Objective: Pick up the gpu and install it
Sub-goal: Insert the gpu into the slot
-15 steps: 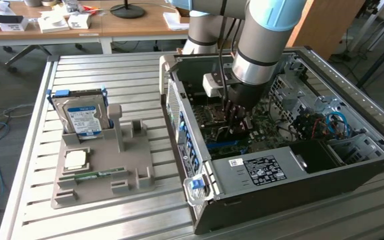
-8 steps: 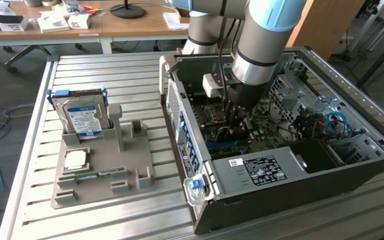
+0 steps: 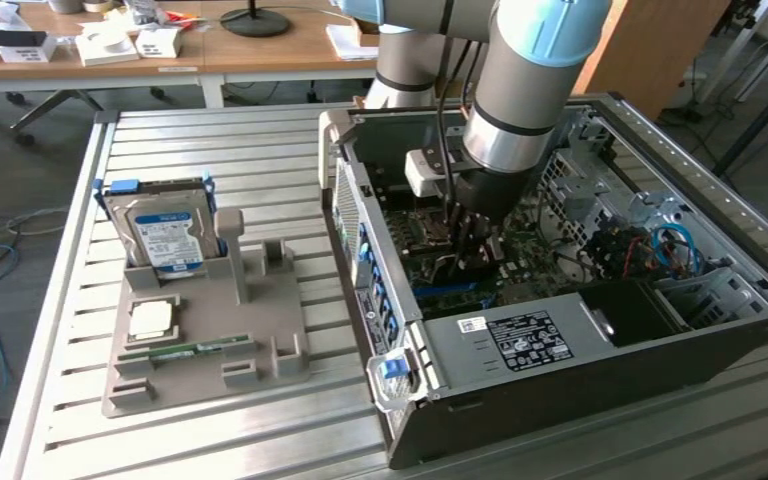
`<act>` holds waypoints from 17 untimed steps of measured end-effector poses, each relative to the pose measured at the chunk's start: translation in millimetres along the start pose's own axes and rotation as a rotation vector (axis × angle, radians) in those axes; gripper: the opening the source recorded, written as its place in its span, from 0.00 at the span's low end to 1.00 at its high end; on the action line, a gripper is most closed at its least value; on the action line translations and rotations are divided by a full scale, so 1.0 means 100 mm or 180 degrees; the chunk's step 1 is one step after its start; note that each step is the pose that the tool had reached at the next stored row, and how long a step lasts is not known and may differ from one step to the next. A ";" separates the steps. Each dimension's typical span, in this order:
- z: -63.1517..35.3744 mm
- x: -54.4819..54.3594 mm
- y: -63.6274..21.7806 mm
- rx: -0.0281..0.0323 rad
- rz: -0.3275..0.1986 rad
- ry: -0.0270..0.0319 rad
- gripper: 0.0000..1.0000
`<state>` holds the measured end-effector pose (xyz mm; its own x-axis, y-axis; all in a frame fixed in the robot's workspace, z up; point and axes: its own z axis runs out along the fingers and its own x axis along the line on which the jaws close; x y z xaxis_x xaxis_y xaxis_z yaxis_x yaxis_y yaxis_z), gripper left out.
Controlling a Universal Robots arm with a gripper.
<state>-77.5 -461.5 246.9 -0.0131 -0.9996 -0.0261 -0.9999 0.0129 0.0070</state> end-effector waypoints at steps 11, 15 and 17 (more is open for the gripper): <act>0.002 0.00 0.019 0.0000 0.0000 0.0000 0.26; 0.013 0.00 0.019 0.0000 0.0000 0.0001 0.26; 0.016 0.00 0.019 -0.0001 0.0000 0.0002 0.26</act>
<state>-79.5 -461.5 245.3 -0.0131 -0.9996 -0.0255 -0.9999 0.0129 0.0072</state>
